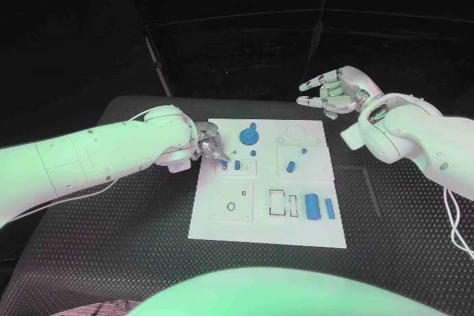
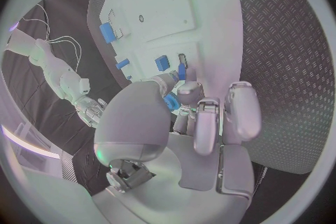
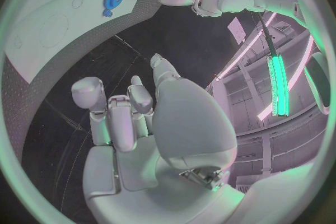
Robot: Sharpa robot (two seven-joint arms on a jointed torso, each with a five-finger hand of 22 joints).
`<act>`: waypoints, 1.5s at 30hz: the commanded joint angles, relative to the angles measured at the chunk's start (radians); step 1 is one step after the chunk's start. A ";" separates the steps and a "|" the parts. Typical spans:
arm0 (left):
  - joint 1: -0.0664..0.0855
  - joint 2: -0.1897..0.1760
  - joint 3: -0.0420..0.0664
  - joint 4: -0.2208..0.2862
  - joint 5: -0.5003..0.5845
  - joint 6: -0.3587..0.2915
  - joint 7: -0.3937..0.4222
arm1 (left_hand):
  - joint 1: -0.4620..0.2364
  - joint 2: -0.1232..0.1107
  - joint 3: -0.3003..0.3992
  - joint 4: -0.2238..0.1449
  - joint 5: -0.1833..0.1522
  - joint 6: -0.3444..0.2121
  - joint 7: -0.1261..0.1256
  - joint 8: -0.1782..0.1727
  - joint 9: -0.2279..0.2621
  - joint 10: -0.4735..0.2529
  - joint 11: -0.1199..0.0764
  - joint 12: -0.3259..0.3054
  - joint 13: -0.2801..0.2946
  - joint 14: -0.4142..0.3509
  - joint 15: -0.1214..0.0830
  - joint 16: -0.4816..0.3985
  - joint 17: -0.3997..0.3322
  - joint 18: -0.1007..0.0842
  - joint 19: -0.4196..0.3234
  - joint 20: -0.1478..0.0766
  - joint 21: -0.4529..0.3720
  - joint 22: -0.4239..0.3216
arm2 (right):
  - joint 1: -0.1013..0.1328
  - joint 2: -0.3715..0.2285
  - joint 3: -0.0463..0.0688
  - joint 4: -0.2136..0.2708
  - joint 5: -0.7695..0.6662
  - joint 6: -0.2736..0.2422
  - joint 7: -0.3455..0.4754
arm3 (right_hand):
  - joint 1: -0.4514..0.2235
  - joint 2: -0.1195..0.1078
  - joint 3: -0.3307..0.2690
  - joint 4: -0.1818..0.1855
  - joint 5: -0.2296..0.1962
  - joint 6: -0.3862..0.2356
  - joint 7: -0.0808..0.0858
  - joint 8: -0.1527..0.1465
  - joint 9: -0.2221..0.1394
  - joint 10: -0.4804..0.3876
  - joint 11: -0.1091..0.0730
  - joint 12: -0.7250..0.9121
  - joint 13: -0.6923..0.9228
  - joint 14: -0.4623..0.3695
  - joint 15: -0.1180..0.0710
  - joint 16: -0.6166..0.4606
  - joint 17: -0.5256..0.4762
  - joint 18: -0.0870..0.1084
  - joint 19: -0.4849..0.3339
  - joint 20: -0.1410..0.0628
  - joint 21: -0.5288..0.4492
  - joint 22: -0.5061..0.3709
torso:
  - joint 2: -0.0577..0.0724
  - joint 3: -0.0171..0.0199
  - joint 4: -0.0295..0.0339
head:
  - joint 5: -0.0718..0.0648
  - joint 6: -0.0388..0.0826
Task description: Assemble the parts on the task board
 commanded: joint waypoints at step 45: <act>-0.013 -0.005 -0.002 0.015 -0.037 0.112 -0.010 | -0.005 0.005 0.135 -0.124 0.007 0.000 -0.007 0.008 0.010 0.007 -0.003 0.005 0.000 0.102 -0.007 0.003 0.263 -0.007 0.007 0.002 0.006 0.003 | 0.002 0.001 0.001 0.000 0.002 0.010 0.008 | 0.001 0.007 -0.003 -0.003 0.006 0.003 -0.005 0.007 -0.001 -0.006 -0.003 -0.003 0.000 0.050 -0.006 -0.004 0.030 0.008 -0.006 -0.003 -0.003 -0.002 | 0.000 0.0004 -0.0006 | -0.001 0.000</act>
